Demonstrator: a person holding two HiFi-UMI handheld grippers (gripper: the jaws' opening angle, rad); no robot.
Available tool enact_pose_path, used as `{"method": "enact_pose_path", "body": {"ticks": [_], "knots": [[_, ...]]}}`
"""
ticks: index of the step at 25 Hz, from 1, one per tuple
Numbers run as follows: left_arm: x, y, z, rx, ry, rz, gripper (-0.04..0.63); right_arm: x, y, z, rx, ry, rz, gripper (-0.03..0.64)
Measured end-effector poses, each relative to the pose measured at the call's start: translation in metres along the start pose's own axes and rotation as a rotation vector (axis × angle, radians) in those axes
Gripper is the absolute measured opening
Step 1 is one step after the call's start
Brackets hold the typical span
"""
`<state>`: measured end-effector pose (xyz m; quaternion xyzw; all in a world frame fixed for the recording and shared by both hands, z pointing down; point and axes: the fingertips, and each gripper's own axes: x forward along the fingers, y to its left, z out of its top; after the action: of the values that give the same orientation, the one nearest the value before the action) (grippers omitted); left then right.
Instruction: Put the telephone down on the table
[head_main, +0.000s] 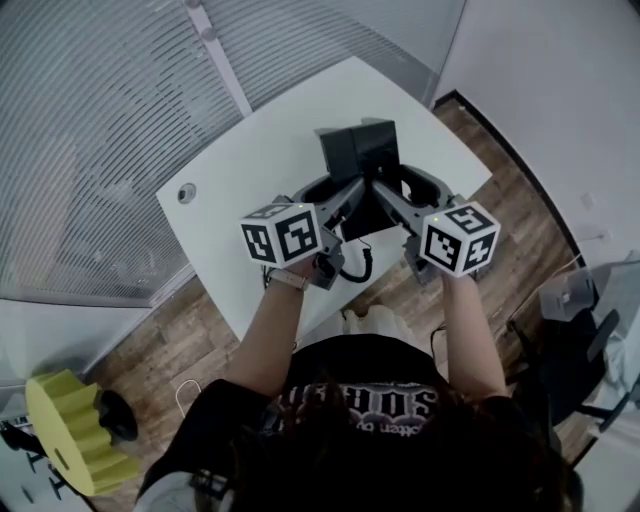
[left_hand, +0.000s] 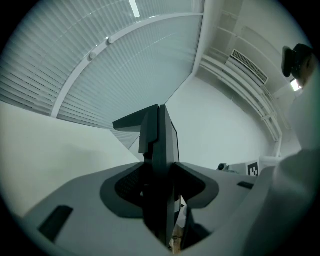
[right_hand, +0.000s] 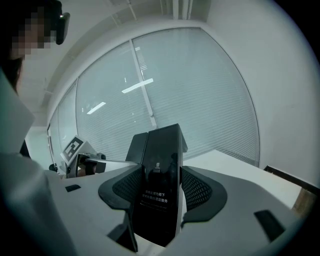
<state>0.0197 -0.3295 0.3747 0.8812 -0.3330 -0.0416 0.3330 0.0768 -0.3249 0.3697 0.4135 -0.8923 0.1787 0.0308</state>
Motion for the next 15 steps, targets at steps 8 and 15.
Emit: {"method": "enact_pose_path", "body": {"ticks": [8, 15], "knots": [[0.028, 0.037, 0.008, -0.015, 0.023, 0.043, 0.189, 0.034, -0.029, -0.003, 0.018, 0.042, 0.011, 0.249], [0.053, 0.061, 0.011, -0.033, 0.026, 0.089, 0.189, 0.058, -0.056, -0.006, 0.038, 0.074, 0.037, 0.249]]}}
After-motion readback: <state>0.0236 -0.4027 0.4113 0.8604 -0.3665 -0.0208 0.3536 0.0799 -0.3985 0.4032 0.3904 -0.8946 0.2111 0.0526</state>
